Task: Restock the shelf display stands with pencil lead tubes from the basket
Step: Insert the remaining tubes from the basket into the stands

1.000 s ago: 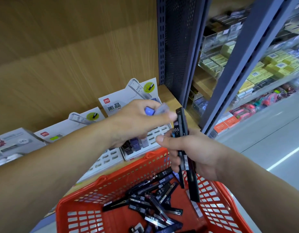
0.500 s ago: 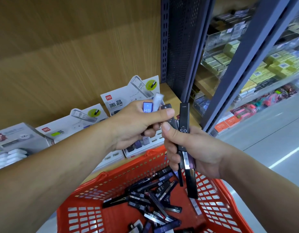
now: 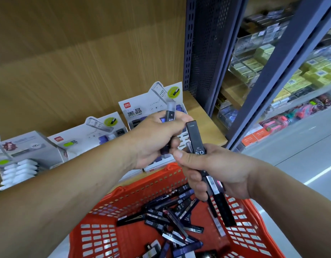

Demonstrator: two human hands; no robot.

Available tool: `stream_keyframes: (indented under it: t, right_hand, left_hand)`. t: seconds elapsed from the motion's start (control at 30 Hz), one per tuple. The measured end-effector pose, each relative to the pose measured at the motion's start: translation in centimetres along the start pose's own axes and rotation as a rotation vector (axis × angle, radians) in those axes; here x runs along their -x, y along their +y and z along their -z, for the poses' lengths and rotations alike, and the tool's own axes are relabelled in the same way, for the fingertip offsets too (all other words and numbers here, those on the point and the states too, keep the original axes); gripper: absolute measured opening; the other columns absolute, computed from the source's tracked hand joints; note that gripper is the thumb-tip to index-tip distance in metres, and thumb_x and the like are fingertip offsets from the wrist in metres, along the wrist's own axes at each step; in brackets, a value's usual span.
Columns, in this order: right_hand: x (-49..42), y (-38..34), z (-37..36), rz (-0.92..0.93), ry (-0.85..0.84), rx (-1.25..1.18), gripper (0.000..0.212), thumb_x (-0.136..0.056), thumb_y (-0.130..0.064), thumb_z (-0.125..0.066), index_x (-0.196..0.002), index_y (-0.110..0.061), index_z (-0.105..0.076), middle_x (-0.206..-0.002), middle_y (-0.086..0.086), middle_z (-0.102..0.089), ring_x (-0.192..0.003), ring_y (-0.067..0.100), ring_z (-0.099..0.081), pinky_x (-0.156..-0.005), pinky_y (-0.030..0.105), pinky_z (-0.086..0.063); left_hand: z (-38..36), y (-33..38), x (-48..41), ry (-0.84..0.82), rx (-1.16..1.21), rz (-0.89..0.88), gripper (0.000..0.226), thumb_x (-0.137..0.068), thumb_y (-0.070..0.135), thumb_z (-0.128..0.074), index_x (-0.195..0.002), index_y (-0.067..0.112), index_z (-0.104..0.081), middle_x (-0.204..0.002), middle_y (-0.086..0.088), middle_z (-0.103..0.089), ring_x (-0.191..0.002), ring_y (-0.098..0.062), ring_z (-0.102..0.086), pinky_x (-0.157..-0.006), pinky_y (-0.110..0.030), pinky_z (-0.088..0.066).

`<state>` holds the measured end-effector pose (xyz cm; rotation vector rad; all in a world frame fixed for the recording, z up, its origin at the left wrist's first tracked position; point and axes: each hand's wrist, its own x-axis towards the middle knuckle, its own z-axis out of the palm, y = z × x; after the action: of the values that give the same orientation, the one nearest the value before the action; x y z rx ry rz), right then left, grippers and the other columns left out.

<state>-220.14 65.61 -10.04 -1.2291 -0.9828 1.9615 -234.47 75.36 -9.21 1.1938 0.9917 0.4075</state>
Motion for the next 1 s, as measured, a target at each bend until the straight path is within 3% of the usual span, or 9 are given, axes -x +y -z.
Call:
stream_keyframes:
  t: [0.1, 0.2, 0.3, 0.43, 0.63, 0.73, 0.8, 0.87, 1.0]
  right_hand:
    - [0.1, 0.1, -0.1, -0.048, 0.018, 0.093, 0.04, -0.097, -0.042, -0.067, -0.059, -0.03, -0.069, -0.061, 0.005, -0.04, -0.053, 0.02, -0.038, -0.052, 0.033, -0.044]
    - [0.1, 0.1, 0.0, -0.111, 0.049, 0.175, 0.05, -0.09, -0.049, -0.074, -0.057, -0.016, -0.056, -0.055, 0.007, -0.043, -0.051, 0.024, -0.039, -0.054, 0.032, -0.048]
    - [-0.1, 0.3, 0.3, -0.11, 0.163, 0.093, 0.046, -0.085, -0.043, -0.081, -0.053, -0.02, -0.056, -0.055, 0.004, -0.042, -0.049, 0.02, -0.038, -0.051, 0.032, -0.043]
    - [-0.5, 0.3, 0.9, 0.047, 0.402, -0.093, 0.036, -0.087, -0.037, -0.08, -0.081, -0.012, -0.055, -0.062, 0.006, -0.043, -0.049, 0.02, -0.039, -0.048, 0.032, -0.043]
    - [0.3, -1.5, -0.8, 0.175, 0.58, -0.043, 0.02, -0.096, -0.026, -0.073, -0.103, -0.008, -0.067, -0.092, 0.013, -0.076, -0.048, 0.021, -0.04, -0.05, 0.033, -0.041]
    - [0.9, -2.6, -2.0, 0.228, 0.68, 0.088, 0.016, -0.098, -0.023, -0.072, -0.098, -0.007, -0.067, -0.092, 0.015, -0.077, -0.046, 0.023, -0.041, -0.052, 0.033, -0.039]
    - [1.0, -3.5, -2.6, 0.27, 0.77, 0.227, 0.017, -0.099, -0.02, -0.07, -0.09, -0.007, -0.065, -0.081, 0.021, -0.073, -0.042, 0.021, -0.041, -0.045, 0.028, -0.037]
    - [0.4, -4.4, -2.7, 0.294, 0.834, 0.38, 0.015, -0.1, -0.018, -0.068, -0.093, -0.005, -0.064, -0.067, 0.011, -0.071, -0.036, 0.014, -0.041, -0.039, 0.023, -0.035]
    - [-3.1, -5.3, -0.9, 0.28, 0.844, 0.728, 0.005, -0.098, -0.025, -0.067, -0.097, -0.021, -0.065, -0.087, 0.001, -0.075, -0.055, 0.009, -0.058, -0.055, 0.022, -0.045]
  left_hand:
    - [0.1, 0.2, 0.4, -0.093, -0.061, -0.019, 0.041, -0.091, 0.046, -0.069, -0.111, 0.011, -0.072, -0.06, 0.003, -0.034, -0.047, -0.012, -0.03, -0.048, -0.027, -0.024]
    - [0.9, 0.2, 0.9, -0.11, -0.166, -0.029, 0.027, -0.091, 0.034, -0.075, -0.103, 0.011, -0.067, -0.055, 0.0, -0.038, -0.046, -0.013, -0.028, -0.047, -0.026, -0.023]
    - [2.9, 0.0, 0.8, 0.009, -0.118, -0.022, 0.017, -0.094, 0.027, -0.073, -0.099, 0.013, -0.064, -0.061, -0.004, -0.047, -0.046, -0.012, -0.032, -0.043, -0.021, -0.026]
    - [5.7, -0.4, 2.5, 0.074, -0.082, -0.001, 0.013, -0.098, 0.02, -0.067, -0.098, 0.01, -0.059, -0.075, -0.016, -0.063, -0.046, -0.013, -0.032, -0.042, -0.021, -0.026]
    - [5.5, -0.7, 5.4, 0.09, -0.099, 0.033, 0.007, -0.101, 0.016, -0.065, -0.099, 0.01, -0.061, -0.082, -0.019, -0.072, -0.045, -0.014, -0.032, -0.045, -0.021, -0.025]
    - [4.9, -0.7, 6.6, 0.15, -0.166, 0.038, 0.01, -0.099, 0.023, -0.069, -0.099, 0.014, -0.065, -0.07, -0.012, -0.069, -0.042, -0.014, -0.034, -0.044, -0.021, -0.027]
    - [4.8, -0.6, 7.3, 0.188, -0.192, 0.042, 0.014, -0.097, 0.025, -0.072, -0.098, 0.013, -0.067, -0.061, -0.005, -0.057, -0.042, -0.013, -0.035, -0.043, -0.021, -0.028]
    - [5.0, -0.8, 8.1, 0.196, -0.153, 0.066, 0.015, -0.095, 0.025, -0.074, -0.095, 0.012, -0.065, -0.06, -0.002, -0.047, -0.046, -0.013, -0.035, -0.042, -0.023, -0.029]
    - [6.0, -2.2, 8.3, 0.121, -0.025, 0.122, 0.015, -0.098, 0.022, -0.071, -0.101, 0.009, -0.064, -0.07, -0.005, -0.058, -0.052, -0.013, -0.046, -0.046, -0.026, -0.036]
